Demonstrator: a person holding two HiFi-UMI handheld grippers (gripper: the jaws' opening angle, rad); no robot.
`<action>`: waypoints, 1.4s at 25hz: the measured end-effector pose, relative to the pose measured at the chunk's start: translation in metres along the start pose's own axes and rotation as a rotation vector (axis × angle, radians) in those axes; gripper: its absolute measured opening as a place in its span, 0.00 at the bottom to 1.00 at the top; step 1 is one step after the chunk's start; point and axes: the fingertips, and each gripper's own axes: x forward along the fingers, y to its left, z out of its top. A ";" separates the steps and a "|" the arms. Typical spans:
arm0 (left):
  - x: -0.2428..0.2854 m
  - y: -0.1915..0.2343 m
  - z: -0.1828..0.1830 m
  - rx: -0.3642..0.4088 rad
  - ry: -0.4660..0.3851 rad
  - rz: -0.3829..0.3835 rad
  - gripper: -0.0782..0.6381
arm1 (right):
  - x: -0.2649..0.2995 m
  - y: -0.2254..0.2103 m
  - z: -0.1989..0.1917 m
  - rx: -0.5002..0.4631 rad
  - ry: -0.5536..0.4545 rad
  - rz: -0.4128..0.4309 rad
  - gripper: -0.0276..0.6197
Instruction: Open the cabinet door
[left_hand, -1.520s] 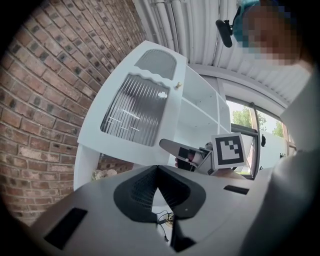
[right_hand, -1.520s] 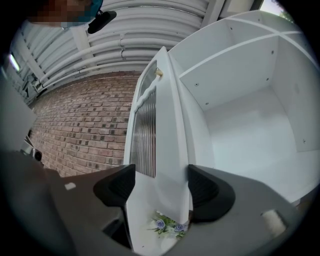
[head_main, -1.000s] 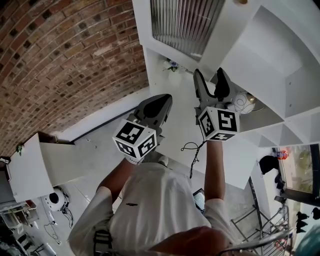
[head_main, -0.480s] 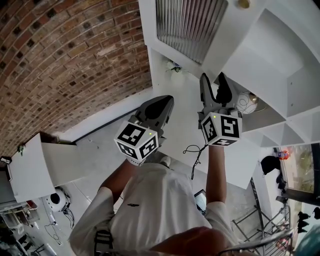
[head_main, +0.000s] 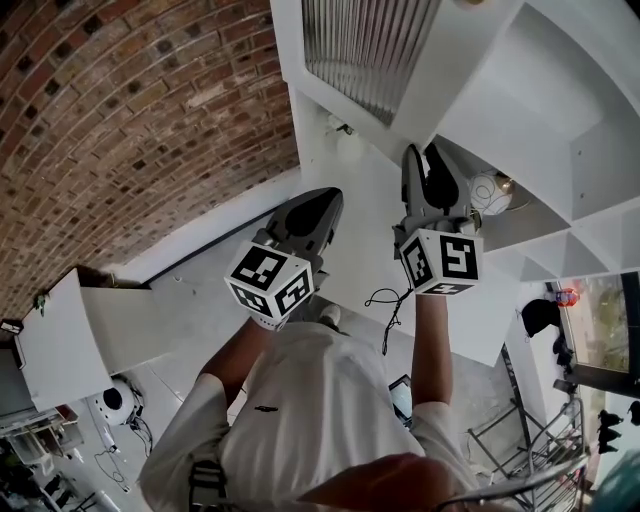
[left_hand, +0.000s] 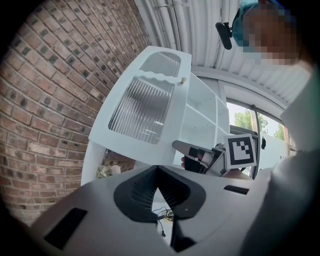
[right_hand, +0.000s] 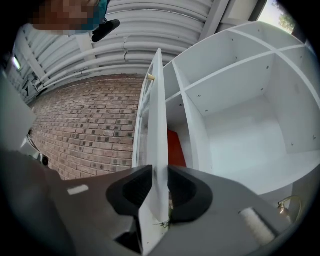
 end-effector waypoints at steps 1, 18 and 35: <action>0.000 0.000 0.000 -0.001 -0.001 0.002 0.12 | -0.002 0.001 0.000 0.000 -0.002 0.003 0.19; -0.003 0.003 -0.005 -0.009 0.005 0.026 0.12 | -0.017 0.028 0.002 -0.005 -0.001 0.115 0.16; -0.007 0.002 -0.006 0.009 0.007 0.051 0.12 | -0.026 0.049 0.003 0.013 -0.004 0.183 0.16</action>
